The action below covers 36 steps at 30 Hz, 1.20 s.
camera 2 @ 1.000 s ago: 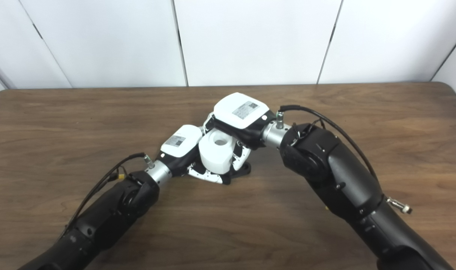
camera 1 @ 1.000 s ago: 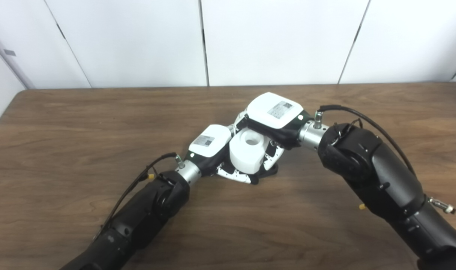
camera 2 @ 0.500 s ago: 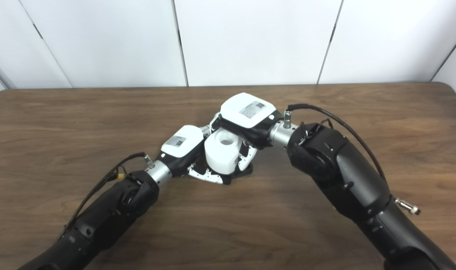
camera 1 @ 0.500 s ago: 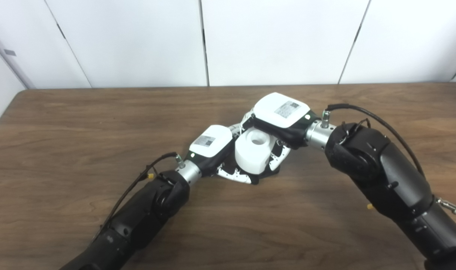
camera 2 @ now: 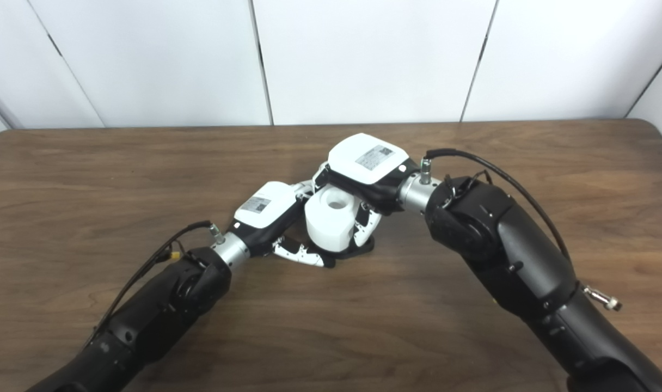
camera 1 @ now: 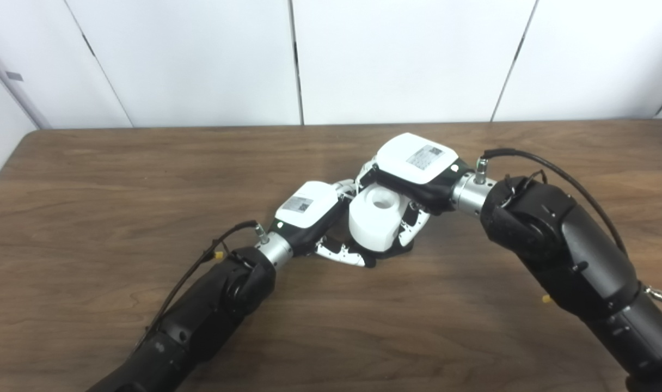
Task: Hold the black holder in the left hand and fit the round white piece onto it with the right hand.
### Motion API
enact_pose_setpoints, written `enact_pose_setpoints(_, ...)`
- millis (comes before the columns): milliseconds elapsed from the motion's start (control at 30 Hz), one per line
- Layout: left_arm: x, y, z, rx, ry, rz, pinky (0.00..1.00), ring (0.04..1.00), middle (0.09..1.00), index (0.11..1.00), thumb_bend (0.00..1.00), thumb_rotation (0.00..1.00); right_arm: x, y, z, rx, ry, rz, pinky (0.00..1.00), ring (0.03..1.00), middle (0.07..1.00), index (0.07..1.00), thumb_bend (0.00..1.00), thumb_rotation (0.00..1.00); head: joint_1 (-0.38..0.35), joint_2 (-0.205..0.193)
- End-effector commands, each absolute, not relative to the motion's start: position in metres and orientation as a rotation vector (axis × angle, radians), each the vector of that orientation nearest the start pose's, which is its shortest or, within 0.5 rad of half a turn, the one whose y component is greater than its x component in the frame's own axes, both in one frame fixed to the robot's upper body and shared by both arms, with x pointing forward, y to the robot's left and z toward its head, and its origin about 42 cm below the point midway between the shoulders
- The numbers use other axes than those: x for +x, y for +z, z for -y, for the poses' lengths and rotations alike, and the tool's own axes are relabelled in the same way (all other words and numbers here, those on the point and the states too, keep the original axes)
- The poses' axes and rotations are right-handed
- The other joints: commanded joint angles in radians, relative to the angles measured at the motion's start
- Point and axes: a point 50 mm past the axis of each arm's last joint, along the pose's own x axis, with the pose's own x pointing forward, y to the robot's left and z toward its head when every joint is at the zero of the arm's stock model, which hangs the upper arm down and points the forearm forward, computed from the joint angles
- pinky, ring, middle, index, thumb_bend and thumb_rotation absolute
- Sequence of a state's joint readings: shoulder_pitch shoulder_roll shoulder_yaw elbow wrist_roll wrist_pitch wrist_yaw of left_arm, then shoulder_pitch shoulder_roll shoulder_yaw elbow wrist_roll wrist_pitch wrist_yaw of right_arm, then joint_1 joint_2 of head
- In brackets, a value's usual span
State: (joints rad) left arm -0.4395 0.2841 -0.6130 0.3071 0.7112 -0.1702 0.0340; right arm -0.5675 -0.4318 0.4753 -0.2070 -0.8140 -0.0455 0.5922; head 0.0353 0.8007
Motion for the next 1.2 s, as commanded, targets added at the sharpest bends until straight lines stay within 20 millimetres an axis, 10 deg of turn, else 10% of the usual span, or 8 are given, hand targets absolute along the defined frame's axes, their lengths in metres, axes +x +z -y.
enact_pose_setpoints(0, 0.349, 0.073, -0.139, 1.203, -0.803, 0.232, 0.79, 0.913, 0.889, 0.483, 0.52, 0.07, 0.377, 0.271, 0.168, -1.564, 0.767, 0.468, 0.74, 0.738, 0.7, 0.483, 0.52, 0.15, 0.002, 0.002)
enact_pose_setpoints(533, 0.351, 0.071, -0.137, 1.2, -0.796, 0.238, 0.79, 0.913, 0.888, 0.482, 0.52, 0.07, 0.384, 0.321, 0.163, -1.379, 0.568, 0.596, 0.65, 0.697, 0.689, 0.481, 0.52, 0.15, 0.008, -0.002)
enact_pose_setpoints(1167, 0.351, 0.073, -0.139, 1.196, -0.791, 0.241, 0.77, 0.904, 0.88, 0.482, 0.52, 0.07, 0.383, 0.318, 0.169, -1.388, 0.564, 0.596, 0.65, 0.691, 0.674, 0.479, 0.52, 0.14, 0.003, 0.006)
